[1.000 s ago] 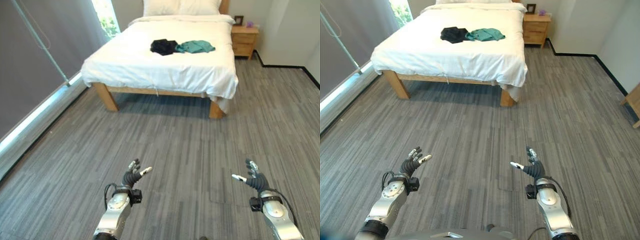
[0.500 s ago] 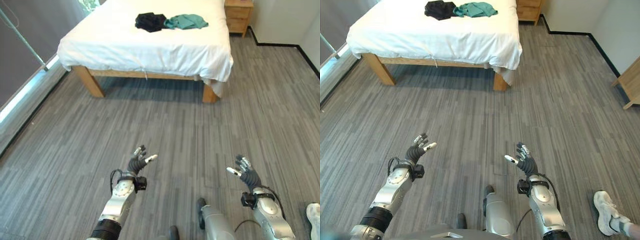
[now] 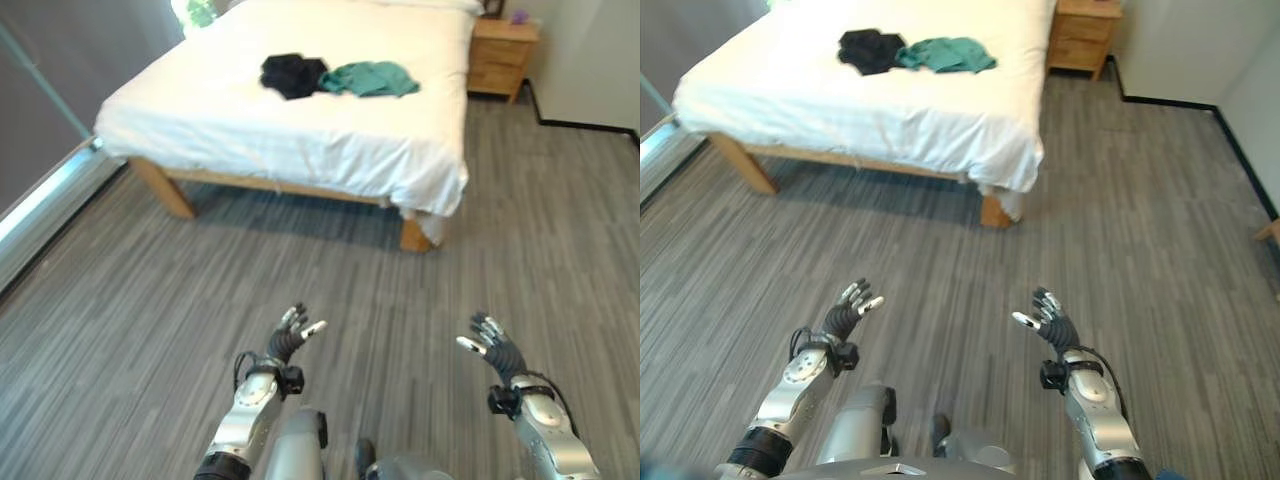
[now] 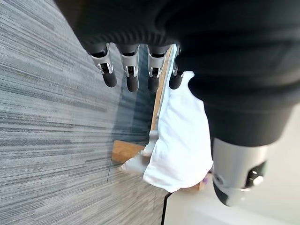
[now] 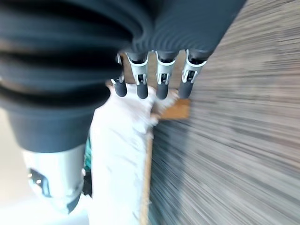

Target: Pick up bed clothes into laundry basket.

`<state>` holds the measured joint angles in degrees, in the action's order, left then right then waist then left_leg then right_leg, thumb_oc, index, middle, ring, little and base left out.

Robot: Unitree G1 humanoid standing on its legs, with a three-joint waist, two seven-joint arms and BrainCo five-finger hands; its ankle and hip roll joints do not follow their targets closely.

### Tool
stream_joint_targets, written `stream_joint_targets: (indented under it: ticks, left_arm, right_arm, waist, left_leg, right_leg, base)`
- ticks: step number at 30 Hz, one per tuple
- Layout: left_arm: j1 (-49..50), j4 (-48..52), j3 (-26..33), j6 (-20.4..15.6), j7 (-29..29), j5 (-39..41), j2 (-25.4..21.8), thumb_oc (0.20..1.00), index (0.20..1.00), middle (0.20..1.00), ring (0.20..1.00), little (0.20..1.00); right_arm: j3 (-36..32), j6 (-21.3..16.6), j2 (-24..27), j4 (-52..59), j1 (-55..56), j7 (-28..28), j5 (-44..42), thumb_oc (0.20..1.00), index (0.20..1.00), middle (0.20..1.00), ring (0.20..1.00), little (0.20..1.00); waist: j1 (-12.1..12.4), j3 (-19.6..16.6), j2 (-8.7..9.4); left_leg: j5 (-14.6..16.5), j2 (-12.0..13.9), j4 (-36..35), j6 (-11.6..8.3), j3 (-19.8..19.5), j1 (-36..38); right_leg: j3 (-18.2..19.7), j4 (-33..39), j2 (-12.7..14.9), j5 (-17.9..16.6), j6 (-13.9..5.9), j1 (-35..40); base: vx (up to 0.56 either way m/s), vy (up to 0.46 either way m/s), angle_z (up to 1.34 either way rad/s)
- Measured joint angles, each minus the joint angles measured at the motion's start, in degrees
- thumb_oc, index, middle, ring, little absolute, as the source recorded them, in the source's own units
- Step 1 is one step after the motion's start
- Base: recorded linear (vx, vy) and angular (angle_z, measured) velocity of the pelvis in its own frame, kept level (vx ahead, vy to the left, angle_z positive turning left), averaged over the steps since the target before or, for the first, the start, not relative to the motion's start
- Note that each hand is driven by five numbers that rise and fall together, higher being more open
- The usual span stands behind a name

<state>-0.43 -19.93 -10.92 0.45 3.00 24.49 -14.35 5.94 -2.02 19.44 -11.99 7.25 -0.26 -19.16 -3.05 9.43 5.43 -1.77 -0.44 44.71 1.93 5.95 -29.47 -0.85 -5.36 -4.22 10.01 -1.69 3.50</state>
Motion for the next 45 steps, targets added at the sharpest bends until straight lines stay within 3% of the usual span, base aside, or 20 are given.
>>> stream_joint_targets:
  ticks: [2, 4, 6, 7, 8, 9, 11, 14, 16, 17, 18, 19, 20, 21, 26, 30, 39, 43, 44, 45]
  left_arm:
    - [-0.5, -1.4, -0.5, -0.8, -1.6, 1.8, 2.6, 1.000, 1.000, 1.000, 1.000, 1.000]
    - [1.1, -1.3, -0.5, -0.4, -2.7, 1.9, 1.6, 1.000, 1.000, 1.000, 1.000, 1.000]
    - [2.0, -0.5, -0.5, -0.3, -3.3, 1.8, 1.4, 1.000, 1.000, 1.000, 1.000, 1.000]
    - [3.6, 2.8, -1.0, -0.3, -4.2, 1.8, 0.2, 1.000, 1.000, 1.000, 1.000, 1.000]
    - [5.0, 4.3, -1.9, -0.4, -4.6, 1.8, -0.6, 1.000, 1.000, 1.000, 1.000, 1.000]
    - [5.2, 4.4, -2.9, -0.3, -5.1, 1.7, -2.1, 1.000, 1.000, 1.000, 1.000, 1.000]
    - [4.7, 3.2, -4.9, 0.4, -5.8, 1.7, -3.8, 1.000, 1.000, 1.000, 1.000, 1.000]
    - [-3.5, 1.3, -8.5, -0.1, -7.0, 1.6, -0.1, 1.000, 1.000, 1.000, 1.000, 1.000]
    - [-5.4, 1.3, -9.2, 0.1, -8.1, 1.2, -0.6, 1.000, 1.000, 1.000, 1.000, 1.000]
    - [-6.1, 3.0, -9.8, 0.0, -8.4, 1.1, -1.5, 1.000, 1.000, 1.000, 1.000, 1.000]
    - [-6.6, 3.6, -10.8, -0.2, -8.7, 1.1, -2.6, 1.000, 1.000, 1.000, 1.000, 1.000]
    - [-6.5, 2.9, -10.6, -0.7, -9.9, 1.0, -3.8, 1.000, 1.000, 1.000, 1.000, 1.000]
    - [-6.7, 1.7, -10.6, -0.4, -10.1, 0.8, -3.6, 1.000, 1.000, 1.000, 1.000, 1.000]
    - [-6.8, 1.0, -10.7, -0.1, -10.2, 0.5, -3.3, 1.000, 1.000, 1.000, 1.000, 1.000]
    - [-1.1, 2.5, -10.3, -0.2, -12.6, 0.0, -3.5, 1.000, 1.000, 1.000, 1.000, 1.000]
    - [2.5, 2.6, -8.6, 0.2, -12.8, 0.3, -3.8, 1.000, 1.000, 1.000, 1.000, 1.000]
    - [3.4, 2.7, -3.9, 0.2, -11.8, 2.6, -3.2, 1.000, 1.000, 1.000, 1.000, 1.000]
    - [0.5, 1.7, -0.2, -0.4, -9.4, 9.1, 0.6, 1.000, 1.000, 1.000, 1.000, 1.000]
    - [-1.2, 1.7, 0.6, -0.8, -8.5, 10.5, 1.8, 1.000, 1.000, 1.000, 1.000, 1.000]
    - [-1.7, 1.5, 2.3, -1.1, -6.9, 13.3, 2.0, 1.000, 1.000, 1.000, 1.000, 1.000]
  right_arm:
    - [-1.1, -0.7, 4.5, 0.4, -0.8, -0.5, 0.2, 1.000, 1.000, 1.000, 1.000, 1.000]
    - [-0.9, -0.6, 3.9, -2.2, -1.0, -0.5, 0.6, 1.000, 1.000, 1.000, 1.000, 1.000]
    - [-0.9, -0.5, 3.8, -3.2, -1.2, -0.4, 1.2, 1.000, 1.000, 1.000, 1.000, 1.000]
    - [-1.2, -0.4, 1.8, -3.0, -1.2, -0.2, 1.3, 1.000, 1.000, 1.000, 1.000, 1.000]
    - [-0.6, -0.4, 1.1, -2.9, -0.3, 0.4, 1.4, 1.000, 1.000, 1.000, 1.000, 1.000]
    - [0.1, -0.4, -0.8, -3.1, -0.6, 0.9, 1.9, 1.000, 1.000, 1.000, 1.000, 1.000]
    - [1.3, -0.5, -1.8, -0.6, 1.0, 1.2, 3.2, 1.000, 1.000, 1.000, 1.000, 1.000]
    - [-2.2, -0.9, -1.7, 1.8, 1.9, 0.4, 3.4, 1.000, 1.000, 1.000, 1.000, 1.000]
    - [-1.0, -0.6, -1.5, 2.1, 2.8, 0.8, 3.3, 1.000, 1.000, 1.000, 1.000, 1.000]
    - [-1.1, -1.1, -1.1, 3.2, 4.1, 1.0, 3.3, 1.000, 1.000, 1.000, 1.000, 1.000]
    - [-1.1, -1.1, -1.3, 3.2, 5.2, 0.9, 3.3, 1.000, 1.000, 1.000, 1.000, 1.000]
    - [-1.0, -1.0, -1.7, 2.8, 7.0, 1.1, 3.3, 1.000, 1.000, 1.000, 1.000, 1.000]
    - [-2.2, -1.0, -2.5, 2.8, 8.4, 1.2, 3.3, 1.000, 1.000, 1.000, 1.000, 1.000]
    - [-3.5, -0.9, -3.3, 2.7, 10.4, 1.0, 3.3, 1.000, 1.000, 1.000, 1.000, 1.000]
    - [-8.9, -0.9, -1.2, 1.7, 7.6, 0.8, 3.2, 1.000, 1.000, 1.000, 1.000, 1.000]
    - [-10.0, -1.9, -1.0, 1.8, 2.6, 0.2, 3.1, 1.000, 1.000, 1.000, 1.000, 1.000]
    - [-10.0, -1.8, -1.2, 1.1, 5.2, -0.4, 2.4, 1.000, 1.000, 1.000, 1.000, 1.000]
    - [-11.5, -2.3, -1.9, -0.6, 6.4, -1.2, 0.9, 1.000, 1.000, 1.000, 1.000, 1.000]
    - [-12.5, -2.2, -2.1, -1.9, 6.5, -1.7, 0.6, 1.000, 1.000, 1.000, 1.000, 1.000]
    - [-13.9, -1.6, -3.5, -3.3, 6.5, -2.9, 0.5, 1.000, 1.000, 1.000, 1.000, 1.000]
  waist:
    - [1.1, -1.1, -6.15]
    - [2.6, -1.0, -4.13]
    - [3.7, -1.2, -4.27]
    - [3.9, -1.8, -4.72]
    - [5.3, -3.0, -7.01]
    - [6.7, -3.0, -4.76]
    - [5.6, -5.0, 0.12]
    - [0.9, -1.8, -4.08]
    - [-1.3, -1.3, -4.49]
    - [-2.4, -0.6, -5.98]
    - [-3.7, -0.7, -6.10]
    - [-4.1, -1.4, -4.11]
    - [-5.2, -1.5, -3.03]
    - [-6.6, -1.6, -1.48]
    - [-4.6, -3.1, -2.71]
    - [-4.3, -4.0, -4.44]
    - [-4.4, -2.7, -6.56]
    - [-4.6, 2.1, -5.06]
    - [-4.4, 4.5, -3.35]
    - [-3.9, 6.4, -0.84]
  left_leg:
    - [-0.3, 2.3, -31.4, 0.07, 3.8, 1.2]
    - [-0.1, -5.2, -46.2, 0.32, 1.1, 6.4]
    - [-0.3, -9.0, -44.9, 1.68, 1.8, 7.1]
    - [-0.4, -11.4, -37.1, 11.69, 5.6, 9.3]
    - [2.3, -9.6, -39.4, 14.41, 3.4, 15.5]
    - [-6.3, -9.8, -42.4, 14.49, 2.8, 18.3]
    - [-2.8, -13.0, -42.8, 13.46, 2.0, 21.8]
    - [-0.4, -10.5, -43.3, 10.77, -5.2, 27.2]
    - [1.7, -8.9, -44.0, 12.07, -8.4, 31.4]
    - [5.1, -7.1, -43.7, 11.01, -12.7, 33.3]
    - [6.0, -6.2, -43.8, 9.30, -14.5, 34.1]
    - [8.0, -5.9, -44.1, 5.85, -17.4, 36.3]
    - [8.9, -5.9, -42.5, 3.52, -19.8, 37.2]
    - [10.2, -7.1, -39.0, 1.86, -21.1, 37.0]
    - [10.3, -6.3, -42.6, 2.69, -17.6, 35.5]
    - [7.2, -3.9, -45.8, 2.40, -17.8, 35.7]
    - [7.5, -2.8, -45.5, -0.35, -18.1, 36.3]
    - [9.1, -5.8, -30.3, -4.35, -20.4, 26.9]
    - [7.5, -8.1, -21.8, -6.90, -18.6, 21.8]
    - [7.1, -6.3, -20.0, -4.69, -12.8, 17.0]
  right_leg:
    - [1.4, 2.9, -4.8, 1.2, 7.21, 5.2]
    - [4.2, 5.6, -3.3, 2.0, 5.63, 12.0]
    - [5.0, 3.3, -4.1, 1.0, 5.08, 13.5]
    - [6.0, -2.3, -7.8, 1.2, 4.78, 14.9]
    - [5.8, -10.0, -10.9, 3.3, 3.19, 14.3]
    - [5.1, -17.7, -10.1, 5.6, 0.53, 12.7]
    - [1.3, -33.6, -4.8, 4.7, -2.88, 6.8]
    - [3.6, -53.6, -2.7, 3.9, -1.11, -13.3]
    - [8.2, -47.2, 0.1, 4.2, -1.38, -21.1]
    - [11.8, -33.8, 0.7, 3.4, -1.40, -22.5]
    - [15.5, -21.9, 1.2, 1.7, -1.94, -21.2]
    - [24.8, -5.0, 2.0, -2.9, -2.90, -19.4]
    - [26.3, -2.7, 3.2, -7.6, -6.25, -17.3]
    - [25.4, -3.3, 3.5, -13.7, -6.23, -15.9]
    - [20.2, 4.5, 0.8, -16.8, -0.78, -9.6]
    - [19.4, 6.8, -3.0, -17.6, 1.35, -8.2]
    - [18.4, 8.5, -3.5, -18.1, 2.77, -6.4]
    - [13.5, 2.7, -1.9, -15.6, 3.83, -9.8]
    - [12.2, 1.2, -0.2, -14.7, 3.90, -10.6]
    - [12.0, 2.6, 2.0, -13.8, 4.77, -10.7]
  base:
    - [0.96, 0.126, -0.53]
    - [0.74, 0.088, -0.26]
    - [0.58, 0.051, -0.11]
    - [0.57, 0.037, -0.08]
    - [0.52, 0.048, -0.53]
    - [0.38, 0.063, -0.54]
    - [0.27, 0.066, -0.27]
    - [0.38, 0.047, 0.78]
    - [0.44, -0.082, 0.81]
    - [0.36, -0.072, 1.25]
    - [0.35, -0.126, 1.41]
    - [0.24, -0.116, 1.34]
    - [0.17, -0.132, 1.57]
    - [0.18, -0.102, 1.50]
    - [0.11, -0.055, 0.54]
    - [0.06, -0.032, -0.14]
    - [-0.02, -0.048, 0.05]
    - [-0.11, 0.022, 0.59]
    - [0.12, 0.172, 1.24]
    - [0.14, 0.146, 0.92]
